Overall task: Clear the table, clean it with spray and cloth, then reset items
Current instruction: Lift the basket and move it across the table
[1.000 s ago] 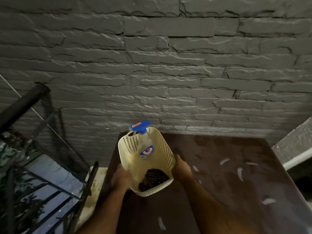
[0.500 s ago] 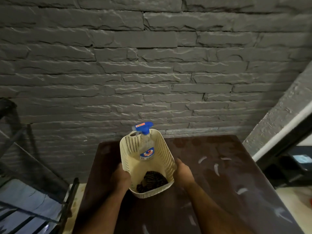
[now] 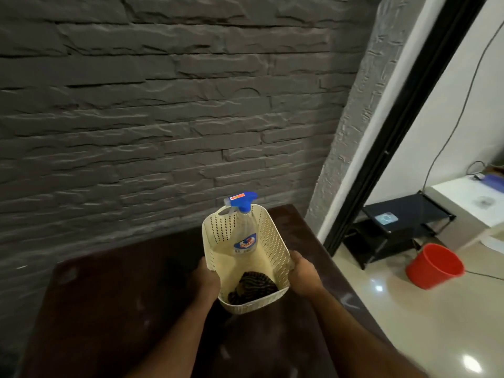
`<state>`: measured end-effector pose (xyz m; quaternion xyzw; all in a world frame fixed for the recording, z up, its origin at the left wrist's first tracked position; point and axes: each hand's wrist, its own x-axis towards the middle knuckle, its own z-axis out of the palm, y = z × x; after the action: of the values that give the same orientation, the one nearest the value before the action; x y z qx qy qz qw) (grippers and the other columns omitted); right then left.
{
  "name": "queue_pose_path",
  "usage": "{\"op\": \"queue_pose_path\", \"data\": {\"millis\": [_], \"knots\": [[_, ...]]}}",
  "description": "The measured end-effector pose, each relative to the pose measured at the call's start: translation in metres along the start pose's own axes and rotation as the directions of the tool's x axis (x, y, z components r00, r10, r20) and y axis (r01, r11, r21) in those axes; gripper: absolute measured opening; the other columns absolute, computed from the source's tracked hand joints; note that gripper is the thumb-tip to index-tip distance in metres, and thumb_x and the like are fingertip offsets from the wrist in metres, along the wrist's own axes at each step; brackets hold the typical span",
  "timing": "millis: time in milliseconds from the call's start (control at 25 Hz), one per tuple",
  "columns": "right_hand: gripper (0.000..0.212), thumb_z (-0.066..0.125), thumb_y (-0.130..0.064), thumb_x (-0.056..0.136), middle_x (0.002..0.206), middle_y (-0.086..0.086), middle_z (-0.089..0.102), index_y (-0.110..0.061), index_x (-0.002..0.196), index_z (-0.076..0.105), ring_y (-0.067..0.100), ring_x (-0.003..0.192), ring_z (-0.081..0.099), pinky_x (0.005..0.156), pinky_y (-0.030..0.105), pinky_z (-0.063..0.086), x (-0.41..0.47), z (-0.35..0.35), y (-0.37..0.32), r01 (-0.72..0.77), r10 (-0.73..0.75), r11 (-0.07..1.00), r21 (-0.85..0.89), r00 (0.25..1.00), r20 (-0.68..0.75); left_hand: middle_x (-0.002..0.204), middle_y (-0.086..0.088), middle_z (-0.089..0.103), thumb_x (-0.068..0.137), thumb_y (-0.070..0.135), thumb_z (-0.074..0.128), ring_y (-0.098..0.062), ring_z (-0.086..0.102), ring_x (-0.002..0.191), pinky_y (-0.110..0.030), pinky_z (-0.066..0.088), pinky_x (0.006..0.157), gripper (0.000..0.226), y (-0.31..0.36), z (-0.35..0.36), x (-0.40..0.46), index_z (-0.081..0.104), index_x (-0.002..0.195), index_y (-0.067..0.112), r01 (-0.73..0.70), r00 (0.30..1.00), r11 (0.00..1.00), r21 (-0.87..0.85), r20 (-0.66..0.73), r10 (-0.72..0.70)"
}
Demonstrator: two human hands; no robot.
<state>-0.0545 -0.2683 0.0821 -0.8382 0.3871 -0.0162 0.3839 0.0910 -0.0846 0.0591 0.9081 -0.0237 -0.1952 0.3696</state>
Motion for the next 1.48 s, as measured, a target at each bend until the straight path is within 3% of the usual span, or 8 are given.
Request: {"op": "queue_pose_path", "data": {"millis": [200, 440, 640, 800, 1000, 1160, 1360, 1480], "knots": [[0.041, 0.059, -0.018, 0.083, 0.112, 0.001, 0.069, -0.024, 0.123, 0.057, 0.024, 0.107, 0.064, 0.088, 0.031, 0.050, 0.011, -0.063, 0.066, -0.023, 0.023, 0.997, -0.068, 1.000, 0.007, 0.128, -0.011, 0.059, 0.095, 0.009, 0.042, -0.030, 0.055, 0.118, -0.041, 0.047, 0.096, 0.038, 0.045, 0.079, -0.031, 0.052, 0.130, 0.017, 0.006, 0.999, 1.000, -0.024, 0.040, -0.005], [0.039, 0.057, -0.014, 0.085, 0.114, 0.003, 0.069, -0.020, 0.124, 0.057, 0.024, 0.105, 0.065, 0.085, 0.030, 0.051, 0.023, -0.110, 0.124, -0.070, 0.071, 0.995, -0.076, 0.997, 0.013, 0.127, -0.012, 0.060, 0.093, 0.009, 0.042, -0.032, 0.056, 0.117, -0.037, 0.046, 0.093, 0.037, 0.077, 0.145, -0.062, 0.053, 0.128, 0.016, 0.013, 0.998, 1.000, 0.001, 0.066, -0.013], [0.033, 0.061, -0.018, 0.088, 0.110, 0.000, 0.065, -0.015, 0.121, 0.057, 0.024, 0.105, 0.063, 0.086, 0.031, 0.050, 0.025, -0.127, 0.154, -0.071, 0.072, 0.997, -0.043, 0.997, 0.021, 0.123, -0.013, 0.062, 0.090, 0.010, 0.044, -0.033, 0.058, 0.114, -0.043, 0.051, 0.093, 0.036, 0.085, 0.179, -0.068, 0.056, 0.124, 0.017, 0.024, 0.998, 1.000, 0.009, 0.056, -0.025], [0.036, 0.062, -0.016, 0.087, 0.116, 0.006, 0.066, -0.014, 0.123, 0.056, 0.025, 0.102, 0.064, 0.089, 0.044, 0.056, 0.030, -0.129, 0.164, -0.097, 0.097, 0.995, 0.019, 0.995, 0.028, 0.123, -0.013, 0.063, 0.090, 0.013, 0.043, -0.034, 0.058, 0.114, -0.041, 0.048, 0.094, 0.038, 0.089, 0.185, -0.073, 0.054, 0.125, 0.019, 0.005, 0.999, 0.998, 0.066, 0.040, -0.007], [0.045, 0.054, -0.005, 0.085, 0.117, 0.012, 0.065, -0.013, 0.129, 0.052, 0.027, 0.100, 0.062, 0.081, 0.033, 0.051, 0.034, -0.129, 0.169, -0.074, 0.077, 0.994, -0.081, 0.996, 0.035, 0.122, -0.014, 0.062, 0.090, 0.014, 0.041, -0.036, 0.057, 0.113, -0.039, 0.046, 0.092, 0.040, 0.085, 0.182, -0.077, 0.048, 0.130, 0.017, 0.009, 1.000, 0.978, 0.210, 0.027, -0.014], [0.041, 0.060, -0.012, 0.085, 0.099, 0.003, 0.063, -0.017, 0.124, 0.052, 0.023, 0.087, 0.063, 0.074, 0.035, 0.055, 0.039, -0.128, 0.170, -0.082, 0.089, 0.991, -0.107, 0.994, 0.065, 0.123, -0.014, 0.062, 0.090, 0.013, 0.041, -0.035, 0.056, 0.114, -0.039, 0.047, 0.094, 0.041, 0.081, 0.179, -0.073, 0.048, 0.130, 0.017, 0.003, 1.000, 0.976, 0.217, 0.024, -0.008], [0.039, 0.059, -0.014, 0.083, 0.096, 0.002, 0.064, -0.019, 0.121, 0.051, 0.023, 0.086, 0.065, 0.073, 0.039, 0.058, 0.043, -0.124, 0.171, -0.093, 0.104, 0.988, -0.126, 0.992, 0.078, 0.126, -0.014, 0.060, 0.090, 0.018, 0.046, -0.035, 0.055, 0.116, -0.039, 0.046, 0.092, 0.035, 0.081, 0.173, -0.073, 0.049, 0.125, 0.015, -0.010, 0.997, 0.975, 0.221, 0.075, -0.006], [0.031, 0.061, -0.022, 0.086, 0.099, 0.001, 0.066, -0.020, 0.116, 0.057, 0.021, 0.087, 0.063, 0.072, 0.037, 0.056, 0.046, -0.121, 0.164, -0.021, 0.001, 0.975, -0.222, 0.996, -0.089, 0.130, -0.012, 0.058, 0.090, 0.037, 0.055, -0.033, 0.054, 0.120, -0.038, 0.044, 0.094, 0.050, 0.084, 0.165, -0.072, 0.044, 0.133, 0.014, -0.030, 0.994, 0.974, 0.225, 0.111, 0.005]]}}
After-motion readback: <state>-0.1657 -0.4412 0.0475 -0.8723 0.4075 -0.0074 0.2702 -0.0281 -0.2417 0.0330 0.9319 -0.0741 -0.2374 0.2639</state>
